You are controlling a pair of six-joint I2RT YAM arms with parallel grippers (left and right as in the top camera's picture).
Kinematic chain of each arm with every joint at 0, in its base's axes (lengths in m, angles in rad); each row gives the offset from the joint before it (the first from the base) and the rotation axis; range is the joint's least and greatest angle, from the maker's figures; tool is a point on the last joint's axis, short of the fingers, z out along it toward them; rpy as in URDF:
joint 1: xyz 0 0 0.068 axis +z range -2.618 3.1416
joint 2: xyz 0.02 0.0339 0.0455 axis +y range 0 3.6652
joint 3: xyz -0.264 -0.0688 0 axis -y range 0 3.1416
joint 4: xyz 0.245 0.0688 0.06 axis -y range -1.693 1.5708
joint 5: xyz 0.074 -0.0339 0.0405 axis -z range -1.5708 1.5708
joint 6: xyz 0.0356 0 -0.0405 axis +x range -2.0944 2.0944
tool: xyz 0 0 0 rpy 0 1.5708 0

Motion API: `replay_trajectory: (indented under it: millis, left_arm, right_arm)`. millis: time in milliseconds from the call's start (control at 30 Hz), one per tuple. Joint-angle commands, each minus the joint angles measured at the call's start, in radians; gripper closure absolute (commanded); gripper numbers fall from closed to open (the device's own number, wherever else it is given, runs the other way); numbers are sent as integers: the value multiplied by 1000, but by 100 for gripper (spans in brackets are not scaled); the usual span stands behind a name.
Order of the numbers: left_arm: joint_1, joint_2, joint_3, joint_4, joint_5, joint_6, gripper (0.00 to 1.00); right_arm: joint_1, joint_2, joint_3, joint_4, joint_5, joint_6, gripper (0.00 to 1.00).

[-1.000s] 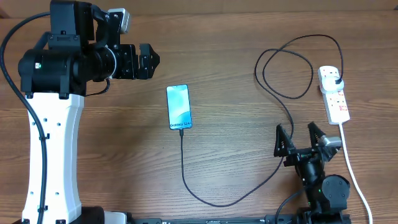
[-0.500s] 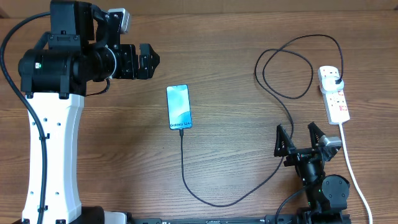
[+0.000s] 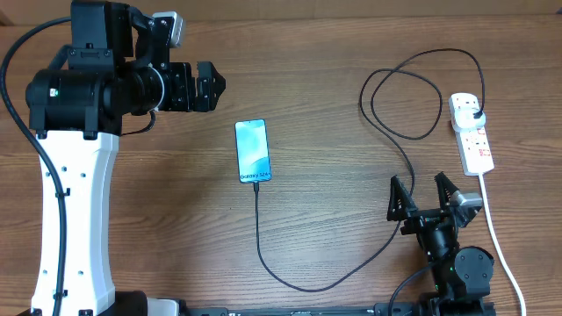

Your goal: Plug charger to phone and switch on socket

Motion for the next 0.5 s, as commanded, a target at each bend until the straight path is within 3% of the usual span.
replay_trajectory:
  millis: [0,333,467]
  left_arm:
    - [4,6,-5,0,7,5,0]
    - [4,6,-5,0,-11,5,1]
    - [4,-32,-5,5,-84,5,0]
  right_arm:
    - [-3,-10,-11,5,12,3,0]
    - [-3,-10,-11,5,12,3,0]
    - [-3,-10,-11,5,12,3,0]
